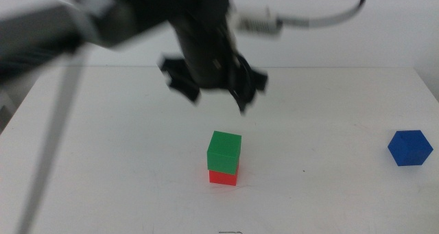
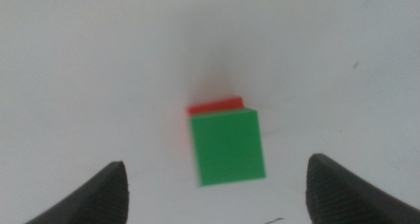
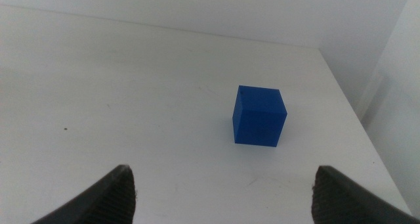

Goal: Stack red cubes first, then green, then blue cubes in a specific spot.

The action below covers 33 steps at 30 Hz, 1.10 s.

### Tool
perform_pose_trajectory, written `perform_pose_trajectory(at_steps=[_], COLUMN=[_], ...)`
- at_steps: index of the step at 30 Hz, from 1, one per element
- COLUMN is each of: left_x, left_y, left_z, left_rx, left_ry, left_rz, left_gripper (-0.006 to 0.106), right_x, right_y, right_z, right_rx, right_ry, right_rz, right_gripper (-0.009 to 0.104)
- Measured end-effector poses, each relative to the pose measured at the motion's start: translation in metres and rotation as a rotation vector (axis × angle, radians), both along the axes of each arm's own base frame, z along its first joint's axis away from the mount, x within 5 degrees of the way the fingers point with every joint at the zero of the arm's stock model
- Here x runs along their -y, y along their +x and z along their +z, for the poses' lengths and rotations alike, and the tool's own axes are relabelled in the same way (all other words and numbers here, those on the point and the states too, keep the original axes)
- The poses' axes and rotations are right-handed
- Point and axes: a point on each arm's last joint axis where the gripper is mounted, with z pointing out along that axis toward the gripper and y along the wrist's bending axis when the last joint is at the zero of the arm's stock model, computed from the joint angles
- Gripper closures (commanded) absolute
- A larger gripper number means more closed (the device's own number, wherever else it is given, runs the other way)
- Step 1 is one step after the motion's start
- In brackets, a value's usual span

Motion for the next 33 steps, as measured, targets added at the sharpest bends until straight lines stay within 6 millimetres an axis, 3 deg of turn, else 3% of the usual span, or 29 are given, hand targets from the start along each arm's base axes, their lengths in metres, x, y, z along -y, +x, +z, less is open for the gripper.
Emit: perform_pose_trajectory(at_steps=[2, 4, 8, 12, 15, 19, 24, 33], left_x=[-0.017, -0.032, -0.075, -0.123, -0.156, -0.18, -0.192, -0.19], left_y=[-0.015, -0.031, -0.07, -0.122, -0.173, -0.217, -0.238, -0.24], left_z=[0.038, 0.063, 0.092, 0.094, 0.084, 0.072, 0.069, 0.068], left_rx=[0.106, 0.177, 0.244, 0.279, 0.373, 0.519, 0.581, 0.561], left_ry=[-0.014, -0.024, -0.054, -0.093, -0.194, -0.333, -0.37, -0.366], left_rz=[-0.025, -0.057, -0.085, -0.125, -0.135, -0.127, -0.129, -0.171], left_gripper=[0.009, 0.009, 0.009, 0.009, 0.009, 0.009, 0.009, 0.009], right_x=[0.0, 0.0, 0.0, 0.0, 0.0, 0.0, 0.0, 0.0], right_y=[0.0, 0.0, 0.0, 0.0, 0.0, 0.0, 0.0, 0.0], right_z=[0.0, 0.0, 0.0, 0.0, 0.0, 0.0, 0.0, 0.0], right_rx=[0.0, 0.0, 0.0, 0.0, 0.0, 0.0, 0.0, 0.0], right_ry=[0.0, 0.0, 0.0, 0.0, 0.0, 0.0, 0.0, 0.0], right_rz=[0.0, 0.0, 0.0, 0.0, 0.0, 0.0, 0.0, 0.0], right_gripper=[0.013, 0.013, 0.013, 0.013, 0.013, 0.013, 0.013, 0.013])
